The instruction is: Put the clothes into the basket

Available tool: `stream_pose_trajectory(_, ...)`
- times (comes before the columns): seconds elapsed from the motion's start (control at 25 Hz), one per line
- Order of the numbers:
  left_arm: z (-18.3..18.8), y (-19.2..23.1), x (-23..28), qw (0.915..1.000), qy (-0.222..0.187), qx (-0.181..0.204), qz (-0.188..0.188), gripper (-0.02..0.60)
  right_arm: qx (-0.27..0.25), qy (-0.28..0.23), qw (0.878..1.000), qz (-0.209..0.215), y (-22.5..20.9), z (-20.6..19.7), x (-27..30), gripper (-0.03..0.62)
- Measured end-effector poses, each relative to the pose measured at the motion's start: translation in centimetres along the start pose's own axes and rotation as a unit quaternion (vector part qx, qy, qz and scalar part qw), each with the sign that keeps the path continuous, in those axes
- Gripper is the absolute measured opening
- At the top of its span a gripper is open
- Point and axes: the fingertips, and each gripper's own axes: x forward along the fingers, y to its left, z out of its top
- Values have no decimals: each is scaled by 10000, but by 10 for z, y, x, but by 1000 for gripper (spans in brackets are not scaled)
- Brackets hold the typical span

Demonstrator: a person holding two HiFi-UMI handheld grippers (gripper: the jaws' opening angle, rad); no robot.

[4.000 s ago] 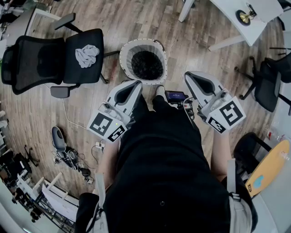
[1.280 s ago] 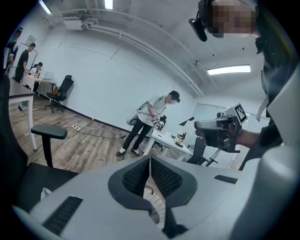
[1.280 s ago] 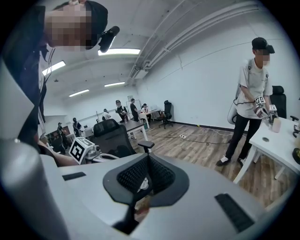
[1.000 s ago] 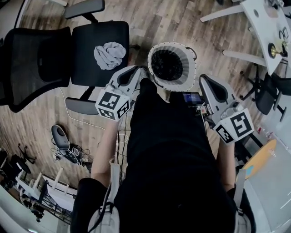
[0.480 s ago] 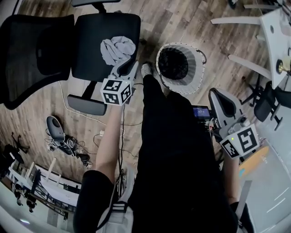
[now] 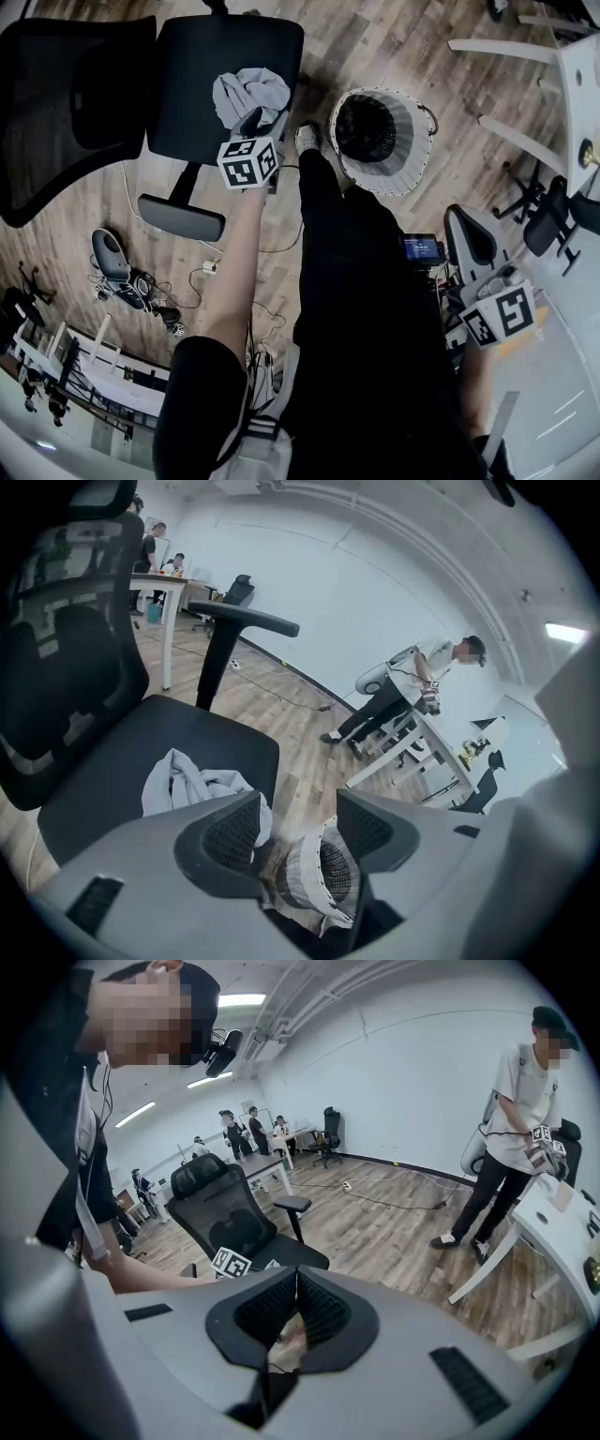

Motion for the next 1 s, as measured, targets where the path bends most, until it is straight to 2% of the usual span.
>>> stream_pose_trajectory(0.28,-20,33,19,9967,244,-163,761,365,148,157,9998,9,-8,-5,7,17)
stream_pose_trajectory(0.56,-35,80,35,9838,350,-550,1671,462,227,324,9992,25,-15,-13,19,17)
stream_pose_trajectory(0.8,-51,114,60,9751,619,-896,1932,525,293,432,9986,-23,-20,-15,28,17)
stream_pose_trajectory(0.88,-56,121,70,9728,659,-1089,1935,529,302,463,9985,-46,-22,-15,30,17)
stream_pose_trajectory(1.0,-62,125,86,9718,790,-1180,1880,529,376,528,9979,-69,-24,-21,31,17)
